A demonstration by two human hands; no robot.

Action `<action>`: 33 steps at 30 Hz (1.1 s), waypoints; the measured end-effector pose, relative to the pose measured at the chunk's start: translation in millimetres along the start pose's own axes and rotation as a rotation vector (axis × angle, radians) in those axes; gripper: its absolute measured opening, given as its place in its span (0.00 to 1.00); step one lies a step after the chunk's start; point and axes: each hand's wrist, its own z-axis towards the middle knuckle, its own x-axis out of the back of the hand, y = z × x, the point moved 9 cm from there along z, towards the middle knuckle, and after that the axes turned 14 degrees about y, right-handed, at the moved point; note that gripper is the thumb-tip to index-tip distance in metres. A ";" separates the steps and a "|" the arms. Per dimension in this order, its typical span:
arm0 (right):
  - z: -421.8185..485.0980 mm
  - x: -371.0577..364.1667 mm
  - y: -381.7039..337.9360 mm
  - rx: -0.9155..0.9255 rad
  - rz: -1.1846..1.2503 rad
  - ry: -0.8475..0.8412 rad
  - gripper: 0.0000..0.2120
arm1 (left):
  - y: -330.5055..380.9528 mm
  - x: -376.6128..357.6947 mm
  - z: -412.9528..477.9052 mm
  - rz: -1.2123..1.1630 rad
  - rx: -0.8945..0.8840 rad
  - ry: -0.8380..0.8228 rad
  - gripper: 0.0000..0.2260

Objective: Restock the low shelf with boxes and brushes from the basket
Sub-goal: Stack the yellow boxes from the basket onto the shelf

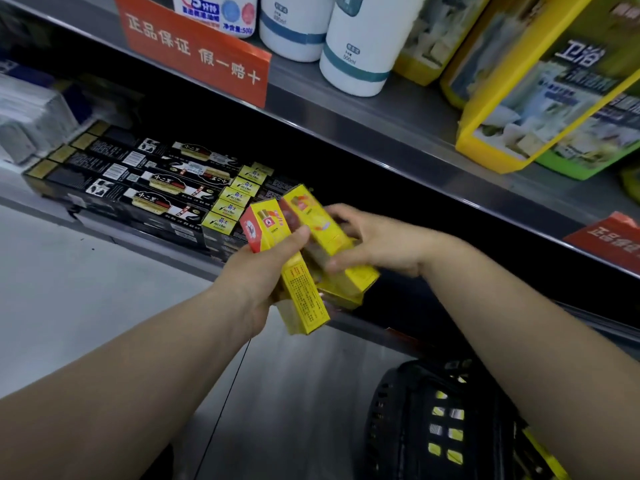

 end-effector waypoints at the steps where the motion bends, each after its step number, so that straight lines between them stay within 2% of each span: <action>1: 6.6 16.6 4.0 0.000 -0.059 0.091 0.20 | 0.6 1.4 0.9 -0.003 0.000 0.018 0.10; 2: 15.4 35.3 9.6 -0.005 -0.155 0.195 0.13 | 2.2 3.5 1.2 -0.008 0.000 0.044 0.10; 3: 25.1 52.7 14.8 0.000 -0.304 0.281 0.12 | 4.0 6.1 2.6 0.000 -0.008 0.073 0.11; 5: 48.4 77.3 33.9 -0.045 -0.661 0.371 0.27 | 6.6 12.1 5.5 0.040 -0.030 0.131 0.12; 7: 69.3 87.0 54.3 -0.082 -0.795 0.417 0.31 | 7.3 15.4 6.8 0.057 -0.031 0.157 0.14; 12: 116.2 75.3 99.5 -0.080 -0.886 0.358 0.25 | 5.4 16.3 9.7 0.051 0.007 0.174 0.19; 15: 133.1 63.6 117.8 -0.108 -0.876 0.354 0.25 | 4.9 16.9 10.6 0.038 0.010 0.172 0.17; 22: 136.8 43.2 133.5 -0.130 -0.888 0.237 0.30 | 4.3 17.3 5.8 0.040 -0.004 0.122 0.13; 25: 120.5 38.3 109.5 -0.156 -0.909 0.172 0.32 | 4.8 14.1 1.7 0.012 0.003 0.102 0.11; 26: 110.7 35.2 91.0 -0.136 -0.857 0.158 0.30 | 5.6 13.1 0.2 0.007 0.005 0.097 0.10; 27: 97.7 29.4 69.8 -0.121 -0.703 0.129 0.27 | 5.9 12.8 -0.5 0.003 0.005 0.096 0.11; 30: 39.3 -10.2 3.7 -0.102 0.039 -0.155 0.20 | 7.9 14.4 0.6 -0.018 -0.006 0.135 0.13; 32: 2.8 -29.2 -27.6 0.025 0.073 -0.271 0.22 | 9.9 14.5 1.3 -0.040 -0.017 0.156 0.13; 33: -6.7 -31.8 -32.8 0.099 0.003 -0.230 0.24 | 10.5 13.2 0.8 -0.045 -0.022 0.149 0.13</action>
